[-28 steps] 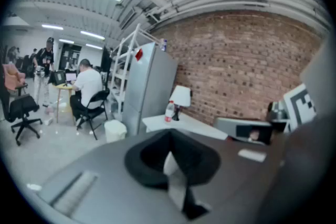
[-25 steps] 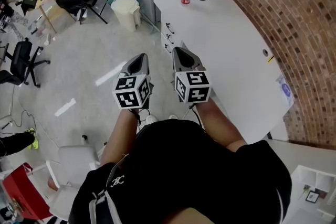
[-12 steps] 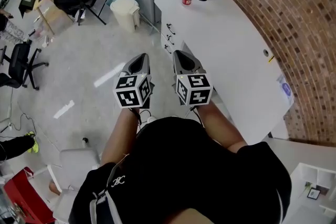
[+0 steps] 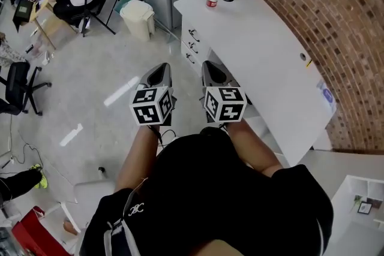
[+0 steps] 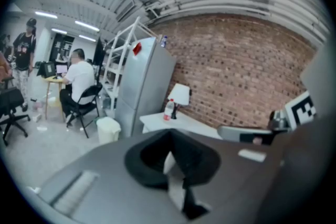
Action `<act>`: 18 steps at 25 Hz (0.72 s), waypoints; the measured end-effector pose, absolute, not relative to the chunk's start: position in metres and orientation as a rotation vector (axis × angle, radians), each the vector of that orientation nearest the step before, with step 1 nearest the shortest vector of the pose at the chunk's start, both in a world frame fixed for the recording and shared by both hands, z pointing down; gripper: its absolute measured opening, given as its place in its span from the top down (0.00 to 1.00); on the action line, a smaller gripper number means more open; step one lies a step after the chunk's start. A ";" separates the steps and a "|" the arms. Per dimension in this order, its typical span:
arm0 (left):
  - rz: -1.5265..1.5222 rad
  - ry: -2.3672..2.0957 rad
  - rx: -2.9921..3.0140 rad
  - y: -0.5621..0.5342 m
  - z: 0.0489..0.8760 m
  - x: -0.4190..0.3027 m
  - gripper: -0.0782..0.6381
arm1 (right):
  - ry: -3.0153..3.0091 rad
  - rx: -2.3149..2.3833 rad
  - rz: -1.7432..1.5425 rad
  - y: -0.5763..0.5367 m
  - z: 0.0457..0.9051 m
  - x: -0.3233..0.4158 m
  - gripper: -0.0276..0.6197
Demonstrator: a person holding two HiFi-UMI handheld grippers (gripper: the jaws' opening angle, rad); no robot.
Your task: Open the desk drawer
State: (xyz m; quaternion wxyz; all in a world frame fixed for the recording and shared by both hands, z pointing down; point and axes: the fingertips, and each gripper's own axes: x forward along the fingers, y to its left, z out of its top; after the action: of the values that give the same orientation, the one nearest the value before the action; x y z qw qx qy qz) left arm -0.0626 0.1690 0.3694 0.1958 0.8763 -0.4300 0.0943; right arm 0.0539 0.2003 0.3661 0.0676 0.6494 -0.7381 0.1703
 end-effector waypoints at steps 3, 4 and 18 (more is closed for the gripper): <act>0.276 -1.183 2.433 0.165 0.382 -0.069 0.89 | -2.196 1.950 0.499 0.202 0.374 0.047 0.97; 0.276 -1.174 2.420 0.164 0.386 -0.070 0.89 | -2.184 1.944 0.492 0.201 0.377 0.046 0.97; 0.363 -1.196 2.365 0.063 0.420 -0.023 0.89 | -2.225 1.869 0.506 0.093 0.406 0.090 0.97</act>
State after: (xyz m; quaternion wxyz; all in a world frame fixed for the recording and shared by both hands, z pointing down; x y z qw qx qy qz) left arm -0.0232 0.0632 0.4200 0.2312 0.8602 -0.4348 0.1320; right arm 0.0898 0.0932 0.4058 0.0959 0.6307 -0.7508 0.1709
